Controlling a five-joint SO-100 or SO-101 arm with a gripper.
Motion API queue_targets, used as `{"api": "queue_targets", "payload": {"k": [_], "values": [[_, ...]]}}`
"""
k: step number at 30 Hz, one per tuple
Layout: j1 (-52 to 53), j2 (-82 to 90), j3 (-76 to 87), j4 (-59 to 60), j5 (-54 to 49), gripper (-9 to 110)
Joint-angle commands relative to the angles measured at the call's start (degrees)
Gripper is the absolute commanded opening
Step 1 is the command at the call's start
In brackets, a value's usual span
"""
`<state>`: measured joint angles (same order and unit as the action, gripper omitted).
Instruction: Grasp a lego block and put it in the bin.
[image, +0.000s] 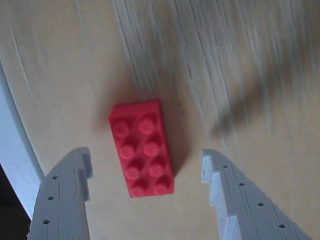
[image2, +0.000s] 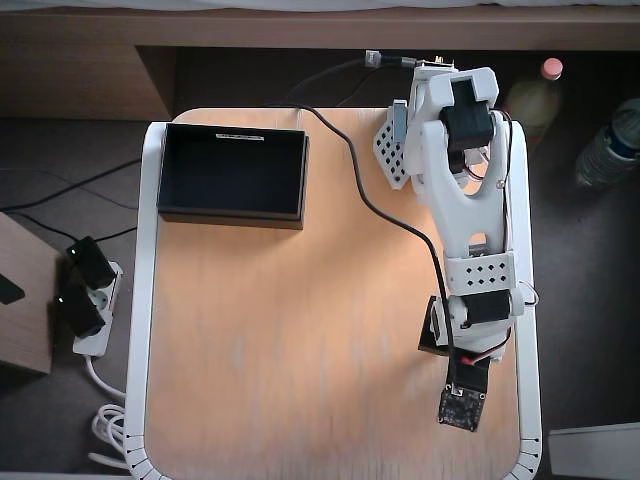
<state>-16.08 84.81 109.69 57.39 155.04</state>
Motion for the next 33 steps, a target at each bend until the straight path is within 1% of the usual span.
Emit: {"api": "queue_targets", "payload": {"k": [1,5,10,12,19,26,33], "values": [[-0.9,0.6,-7.1,-1.1,0.4,19],[-0.8,0.4,-7.0,-1.1,0.4,19],[-0.5,0.2,-6.9,-1.1,0.4,12],[-0.4,0.2,-6.9,-1.1,0.3,12],[-0.1,0.3,-6.9,-1.1,0.1,0],[1.1,0.9,-6.9,-1.1,0.3,0],[6.0,4.8,-7.0,-1.1,2.0,0]]}}
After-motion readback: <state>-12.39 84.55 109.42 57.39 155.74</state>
